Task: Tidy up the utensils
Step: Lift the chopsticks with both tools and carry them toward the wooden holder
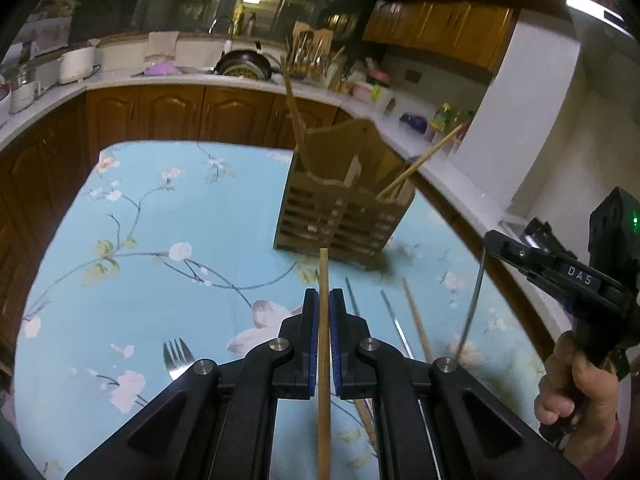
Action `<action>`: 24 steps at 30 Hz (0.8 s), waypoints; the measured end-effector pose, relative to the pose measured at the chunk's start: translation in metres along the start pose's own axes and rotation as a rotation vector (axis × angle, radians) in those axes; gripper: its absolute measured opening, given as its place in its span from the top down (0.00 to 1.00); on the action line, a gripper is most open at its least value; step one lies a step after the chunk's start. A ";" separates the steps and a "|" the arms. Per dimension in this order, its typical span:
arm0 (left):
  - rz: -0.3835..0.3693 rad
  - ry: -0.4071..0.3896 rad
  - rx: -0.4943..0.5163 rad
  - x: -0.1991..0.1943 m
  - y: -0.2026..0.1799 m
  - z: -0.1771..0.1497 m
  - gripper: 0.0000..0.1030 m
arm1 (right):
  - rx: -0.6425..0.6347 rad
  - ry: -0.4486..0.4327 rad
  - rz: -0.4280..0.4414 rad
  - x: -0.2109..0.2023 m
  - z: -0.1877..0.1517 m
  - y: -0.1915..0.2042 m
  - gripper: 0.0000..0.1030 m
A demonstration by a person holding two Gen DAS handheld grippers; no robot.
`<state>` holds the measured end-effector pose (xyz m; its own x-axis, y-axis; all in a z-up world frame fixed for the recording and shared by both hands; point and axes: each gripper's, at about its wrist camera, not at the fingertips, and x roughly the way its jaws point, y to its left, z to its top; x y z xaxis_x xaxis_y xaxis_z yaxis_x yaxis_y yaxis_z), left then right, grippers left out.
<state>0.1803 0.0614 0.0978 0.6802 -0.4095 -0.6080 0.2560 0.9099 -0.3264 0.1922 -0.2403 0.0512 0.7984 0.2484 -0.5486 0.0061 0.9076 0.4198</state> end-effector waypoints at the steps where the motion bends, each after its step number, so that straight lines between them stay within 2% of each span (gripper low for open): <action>1: -0.002 -0.013 0.001 -0.008 0.000 0.001 0.97 | -0.004 -0.012 0.001 -0.004 0.002 0.003 0.97; 10: -0.005 -0.080 0.000 -0.048 0.001 0.003 0.97 | -0.050 -0.104 0.001 -0.035 0.016 0.021 0.97; 24: -0.001 -0.125 0.018 -0.055 -0.004 0.014 0.97 | -0.069 -0.139 -0.009 -0.043 0.026 0.023 0.97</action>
<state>0.1520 0.0812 0.1426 0.7602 -0.3997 -0.5122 0.2683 0.9111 -0.3128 0.1738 -0.2384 0.1031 0.8744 0.1946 -0.4445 -0.0237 0.9321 0.3615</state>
